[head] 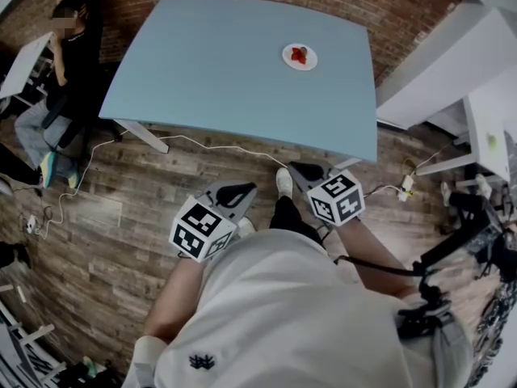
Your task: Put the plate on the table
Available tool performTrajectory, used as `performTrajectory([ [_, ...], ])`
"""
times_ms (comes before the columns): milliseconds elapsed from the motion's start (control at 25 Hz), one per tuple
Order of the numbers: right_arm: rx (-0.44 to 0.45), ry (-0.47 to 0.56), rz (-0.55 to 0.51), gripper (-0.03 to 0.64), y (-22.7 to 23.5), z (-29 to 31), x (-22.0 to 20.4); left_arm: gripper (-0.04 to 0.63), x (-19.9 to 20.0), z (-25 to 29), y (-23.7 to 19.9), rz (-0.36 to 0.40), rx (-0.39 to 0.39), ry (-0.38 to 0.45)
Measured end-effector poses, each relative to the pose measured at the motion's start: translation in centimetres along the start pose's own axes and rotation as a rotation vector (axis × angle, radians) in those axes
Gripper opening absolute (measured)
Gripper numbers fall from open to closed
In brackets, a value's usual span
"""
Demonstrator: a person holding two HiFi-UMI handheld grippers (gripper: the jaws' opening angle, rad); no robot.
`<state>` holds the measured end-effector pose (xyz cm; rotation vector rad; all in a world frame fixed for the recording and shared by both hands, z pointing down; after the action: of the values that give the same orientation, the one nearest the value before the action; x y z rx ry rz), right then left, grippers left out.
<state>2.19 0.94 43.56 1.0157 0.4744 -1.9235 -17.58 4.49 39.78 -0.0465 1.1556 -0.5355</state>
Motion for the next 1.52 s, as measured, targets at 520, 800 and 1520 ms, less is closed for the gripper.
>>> performTrajectory([
  [520, 0.047, 0.001, -0.058, 0.009, -1.6, 1.4, 1.1, 0.011, -1.2, -1.1, -1.0, -0.046, 0.027, 0.015],
  [800, 0.058, -0.003, -0.071, 0.009, -1.6, 2.1, 1.5, 0.011, -0.9, -0.9, -1.7, -0.043, 0.033, 0.011],
  [1520, 0.049, -0.017, -0.052, 0.009, 3.9, 4.6, 4.2, 0.011, 2.6, 2.5, -6.7, -0.055, 0.014, -0.013],
])
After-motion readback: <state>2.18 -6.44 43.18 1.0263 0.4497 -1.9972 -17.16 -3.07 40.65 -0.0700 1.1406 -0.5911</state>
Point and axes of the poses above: the fingertips, and each gripper's own axes: z forward along the fingers, y to its right, x out of its top, the point moved 8 cm from there along -z, backward along the fingers, and after that the axes turned 8 degrees about -x, right-handed, at the moved point
